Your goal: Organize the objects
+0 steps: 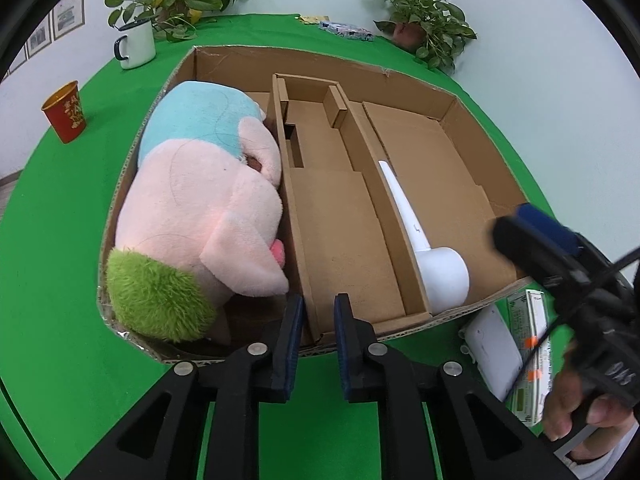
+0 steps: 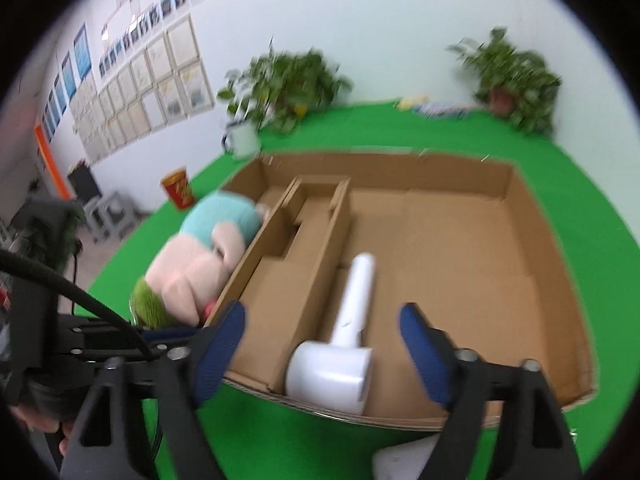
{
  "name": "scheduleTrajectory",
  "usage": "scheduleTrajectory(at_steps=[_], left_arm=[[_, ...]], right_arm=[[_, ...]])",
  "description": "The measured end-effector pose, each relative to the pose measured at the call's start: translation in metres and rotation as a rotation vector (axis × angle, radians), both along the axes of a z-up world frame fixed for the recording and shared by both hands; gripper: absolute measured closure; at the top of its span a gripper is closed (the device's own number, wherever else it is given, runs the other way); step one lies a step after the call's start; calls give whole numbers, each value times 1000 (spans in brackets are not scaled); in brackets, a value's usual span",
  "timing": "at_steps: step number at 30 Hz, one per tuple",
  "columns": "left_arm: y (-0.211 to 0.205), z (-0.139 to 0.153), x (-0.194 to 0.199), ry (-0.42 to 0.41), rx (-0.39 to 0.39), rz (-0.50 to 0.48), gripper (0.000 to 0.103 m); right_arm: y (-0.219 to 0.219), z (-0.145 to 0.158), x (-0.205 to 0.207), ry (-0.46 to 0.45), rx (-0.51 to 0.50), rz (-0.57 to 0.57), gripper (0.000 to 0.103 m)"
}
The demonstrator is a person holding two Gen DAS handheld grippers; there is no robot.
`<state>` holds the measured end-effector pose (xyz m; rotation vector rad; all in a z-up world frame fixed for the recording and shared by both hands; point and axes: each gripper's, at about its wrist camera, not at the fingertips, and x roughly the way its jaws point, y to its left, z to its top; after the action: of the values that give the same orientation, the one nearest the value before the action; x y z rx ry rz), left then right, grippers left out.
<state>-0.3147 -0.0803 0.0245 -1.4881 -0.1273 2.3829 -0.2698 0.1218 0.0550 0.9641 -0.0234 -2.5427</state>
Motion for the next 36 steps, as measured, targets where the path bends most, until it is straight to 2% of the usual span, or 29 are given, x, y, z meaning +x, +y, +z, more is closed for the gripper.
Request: scheduleTrajectory(at_steps=[1, 3, 5, 11, 18, 22, 25, 26, 28, 31, 33, 34, 36], left_arm=[[1, 0, -1, -2, 4, -5, 87], [4, 1, -2, -3, 8, -10, 74], [6, 1, 0, 10, -16, -6, 68], [3, 19, 17, 122, -63, 14, 57], [-5, 53, 46, 290, -85, 57, 41], [-7, 62, 62, 360, -98, 79, 32], [-2, 71, 78, 456, -94, 88, 12], [0, 72, 86, 493, -83, 92, 2], [3, 74, 100, 546, -74, 100, 1], [10, 64, 114, 556, -47, 90, 1], [15, 54, 119, 536, -23, 73, 1], [19, 48, 121, 518, -9, 56, 1], [27, 36, 125, 484, -4, 37, 1]], right_arm=[[3, 2, 1, 5, -1, -6, 23], [12, 3, 4, 8, 2, -10, 23], [17, 1, 7, 4, 13, -14, 23], [22, -6, 19, 24, 40, -26, 22], [30, -15, 4, -95, -57, -15, 22], [29, -17, 15, -77, -24, -41, 22], [32, -18, 29, -43, 38, -62, 19], [36, -19, 34, -38, 38, -64, 19], [50, -21, 50, -12, 29, -57, 19], [63, -35, 75, 12, 71, 6, 19], [64, -47, 83, -21, 86, 72, 19], [63, -58, 85, -74, 78, 114, 19], [61, -69, 84, -129, 75, 128, 19]])
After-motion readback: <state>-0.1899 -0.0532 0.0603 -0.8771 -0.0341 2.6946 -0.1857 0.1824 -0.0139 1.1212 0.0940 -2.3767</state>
